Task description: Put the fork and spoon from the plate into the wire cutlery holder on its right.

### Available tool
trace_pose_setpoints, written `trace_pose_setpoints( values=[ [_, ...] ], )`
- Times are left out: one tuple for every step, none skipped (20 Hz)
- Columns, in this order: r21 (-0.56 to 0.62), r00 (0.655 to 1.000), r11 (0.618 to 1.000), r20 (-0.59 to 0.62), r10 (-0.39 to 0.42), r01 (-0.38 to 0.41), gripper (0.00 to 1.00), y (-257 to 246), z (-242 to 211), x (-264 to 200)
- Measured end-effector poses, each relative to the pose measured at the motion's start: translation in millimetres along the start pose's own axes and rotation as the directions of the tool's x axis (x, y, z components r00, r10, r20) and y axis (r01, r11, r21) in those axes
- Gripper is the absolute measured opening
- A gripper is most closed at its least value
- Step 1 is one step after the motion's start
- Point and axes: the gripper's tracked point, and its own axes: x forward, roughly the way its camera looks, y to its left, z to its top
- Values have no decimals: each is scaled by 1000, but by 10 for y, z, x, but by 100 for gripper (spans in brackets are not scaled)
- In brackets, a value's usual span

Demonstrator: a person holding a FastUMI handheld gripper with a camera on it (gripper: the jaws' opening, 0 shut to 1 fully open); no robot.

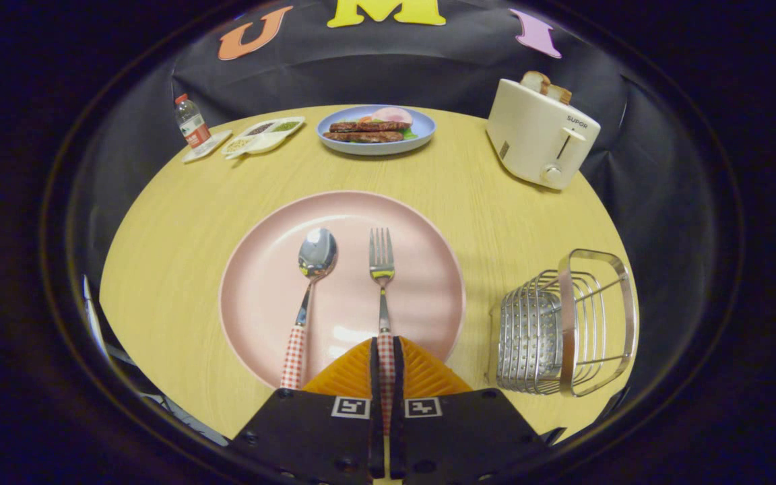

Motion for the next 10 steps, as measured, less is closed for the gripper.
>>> trace_pose_setpoints(
  values=[
    [10,1000,1000,1,5,-6,4,-13,49,-71],
    [24,1000,999,1,22,-22,4,-11,92,-165],
    [38,999,998,3,45,-45,4,9,143,-258],
    [45,998,997,5,64,-64,4,7,204,-390],
    [48,997,996,13,75,-76,4,-26,285,-524],
    [45,996,995,19,85,-86,4,-57,367,-655],
    [37,995,995,27,91,-92,4,-107,448,-798],
    [26,995,995,31,93,-94,4,-186,530,-938],
    [18,995,996,33,89,-90,4,-291,601,-1069],
    [16,996,996,28,84,-85,4,-398,659,-1189]
  ],
)
